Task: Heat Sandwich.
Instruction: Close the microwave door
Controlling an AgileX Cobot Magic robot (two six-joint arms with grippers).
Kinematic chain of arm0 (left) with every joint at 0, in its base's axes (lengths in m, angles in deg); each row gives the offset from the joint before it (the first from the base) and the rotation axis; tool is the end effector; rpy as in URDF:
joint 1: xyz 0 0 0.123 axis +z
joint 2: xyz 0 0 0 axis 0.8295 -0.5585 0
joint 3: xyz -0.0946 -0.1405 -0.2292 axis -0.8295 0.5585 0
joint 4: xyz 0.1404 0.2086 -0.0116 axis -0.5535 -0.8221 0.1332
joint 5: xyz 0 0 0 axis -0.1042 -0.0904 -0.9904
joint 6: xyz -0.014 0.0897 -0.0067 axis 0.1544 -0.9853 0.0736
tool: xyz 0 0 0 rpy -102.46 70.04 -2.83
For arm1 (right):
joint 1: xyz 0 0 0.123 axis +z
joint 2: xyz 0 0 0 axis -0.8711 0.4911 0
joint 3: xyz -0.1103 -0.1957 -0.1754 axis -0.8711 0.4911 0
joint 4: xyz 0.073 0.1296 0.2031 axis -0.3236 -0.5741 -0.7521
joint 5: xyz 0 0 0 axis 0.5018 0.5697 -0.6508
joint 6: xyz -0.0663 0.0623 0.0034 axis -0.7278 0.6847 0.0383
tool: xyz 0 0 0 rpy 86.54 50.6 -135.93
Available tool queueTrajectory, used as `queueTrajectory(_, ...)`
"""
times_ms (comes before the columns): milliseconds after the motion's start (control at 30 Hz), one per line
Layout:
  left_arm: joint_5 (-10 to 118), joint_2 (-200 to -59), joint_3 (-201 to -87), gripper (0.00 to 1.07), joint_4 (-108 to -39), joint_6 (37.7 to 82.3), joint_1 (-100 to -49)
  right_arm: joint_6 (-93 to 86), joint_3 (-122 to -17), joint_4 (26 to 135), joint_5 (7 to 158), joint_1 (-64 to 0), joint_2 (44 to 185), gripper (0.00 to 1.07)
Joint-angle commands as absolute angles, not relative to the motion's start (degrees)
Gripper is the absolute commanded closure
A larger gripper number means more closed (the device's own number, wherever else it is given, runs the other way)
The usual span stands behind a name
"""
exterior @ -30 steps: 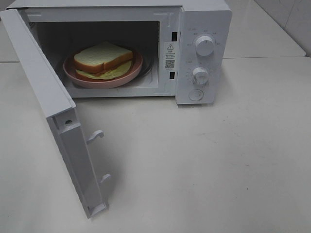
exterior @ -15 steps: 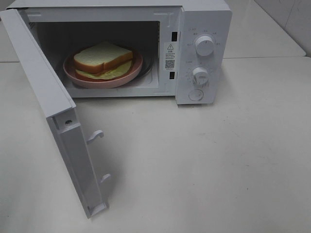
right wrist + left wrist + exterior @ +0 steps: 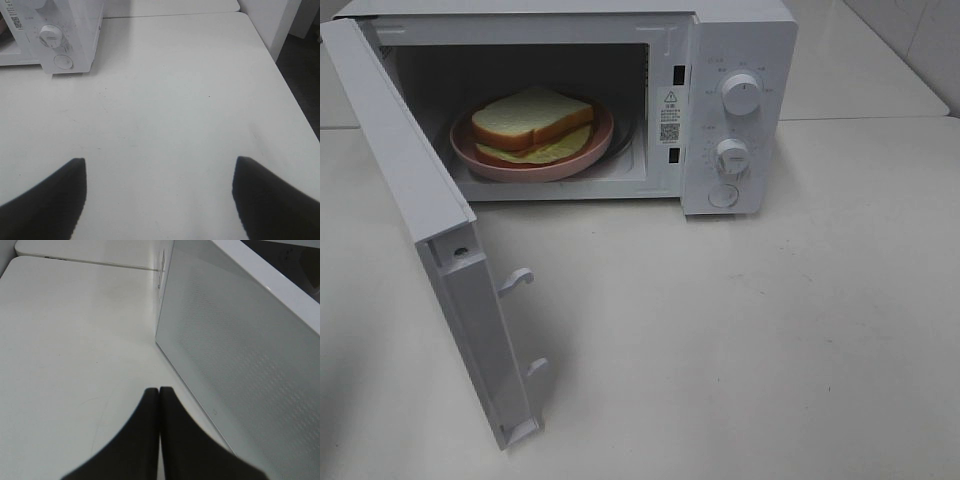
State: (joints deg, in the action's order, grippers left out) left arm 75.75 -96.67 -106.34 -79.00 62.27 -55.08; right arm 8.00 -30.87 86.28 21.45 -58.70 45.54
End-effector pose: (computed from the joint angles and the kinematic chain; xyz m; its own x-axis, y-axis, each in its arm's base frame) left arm 0.1200 -0.0057 0.3023 -0.5131 -0.1133 -0.8508 0.0021 0.9911 -0.1333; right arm -0.0038 -0.0073 0.2829 -0.3964 0.0541 -0.9165 0.0660 0.9974 0.0303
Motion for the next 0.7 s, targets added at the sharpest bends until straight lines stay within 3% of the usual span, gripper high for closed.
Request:
queueTrajectory(33, 69.79, -100.74, -106.74, 1.07, -78.89, 62.16, -54.96, 8.57, -30.76, 86.16, 22.19, -59.10, 43.99, 0.32)
queueTrajectory(700, 38.51, -125.20, -105.88, 1.07, -78.94, 62.16, -55.02, 8.57, -30.76, 86.16, 22.19, -59.10, 43.99, 0.32)
